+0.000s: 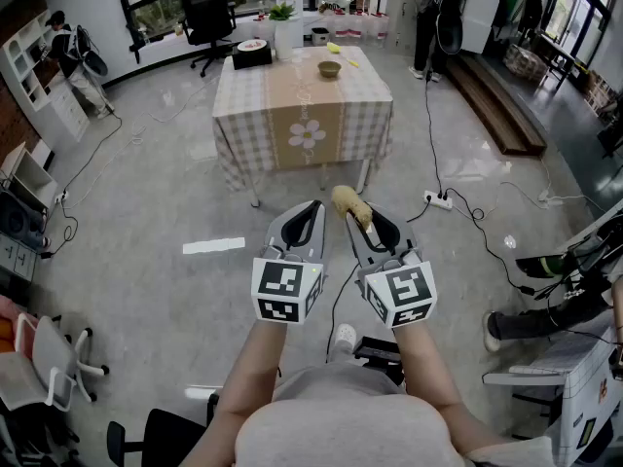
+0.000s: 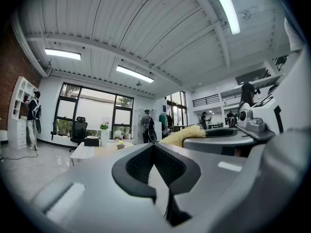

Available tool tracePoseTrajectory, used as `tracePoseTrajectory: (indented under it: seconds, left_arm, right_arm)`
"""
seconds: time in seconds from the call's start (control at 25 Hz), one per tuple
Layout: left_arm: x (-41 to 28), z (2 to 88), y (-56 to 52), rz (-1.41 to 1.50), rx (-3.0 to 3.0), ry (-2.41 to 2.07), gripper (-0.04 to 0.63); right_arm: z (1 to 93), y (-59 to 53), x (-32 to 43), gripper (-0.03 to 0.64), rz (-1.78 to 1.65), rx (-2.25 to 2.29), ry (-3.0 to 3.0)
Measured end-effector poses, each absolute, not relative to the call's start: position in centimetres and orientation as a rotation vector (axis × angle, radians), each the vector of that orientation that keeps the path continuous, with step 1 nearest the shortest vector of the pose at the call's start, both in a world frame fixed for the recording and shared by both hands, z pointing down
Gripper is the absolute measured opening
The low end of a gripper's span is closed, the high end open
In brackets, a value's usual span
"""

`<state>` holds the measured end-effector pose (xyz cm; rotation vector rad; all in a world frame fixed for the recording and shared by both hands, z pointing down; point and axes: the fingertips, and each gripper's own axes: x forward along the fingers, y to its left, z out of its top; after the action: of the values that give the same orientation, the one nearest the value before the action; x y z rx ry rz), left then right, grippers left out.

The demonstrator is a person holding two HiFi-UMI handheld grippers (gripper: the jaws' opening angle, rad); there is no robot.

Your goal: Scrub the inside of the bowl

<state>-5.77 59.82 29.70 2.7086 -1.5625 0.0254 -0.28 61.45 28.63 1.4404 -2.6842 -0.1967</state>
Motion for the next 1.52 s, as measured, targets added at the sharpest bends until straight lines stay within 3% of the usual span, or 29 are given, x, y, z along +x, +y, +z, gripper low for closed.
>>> tracePoseTrajectory:
  seconds: [0.72,1.52]
  left_arm:
    - [1.3,29.6,48.8,-0.011,2.673,-1.631,0.005]
    - [2.4,30.5,42.3,-0.029,2.646,-1.648,0.005]
  right_arm:
    - [28.8,49.8,6.6,0.103,-0.14,1.396,-2.73]
    - [29.7,44.0,7.6,0.103,-0.096,1.406,-2.761]
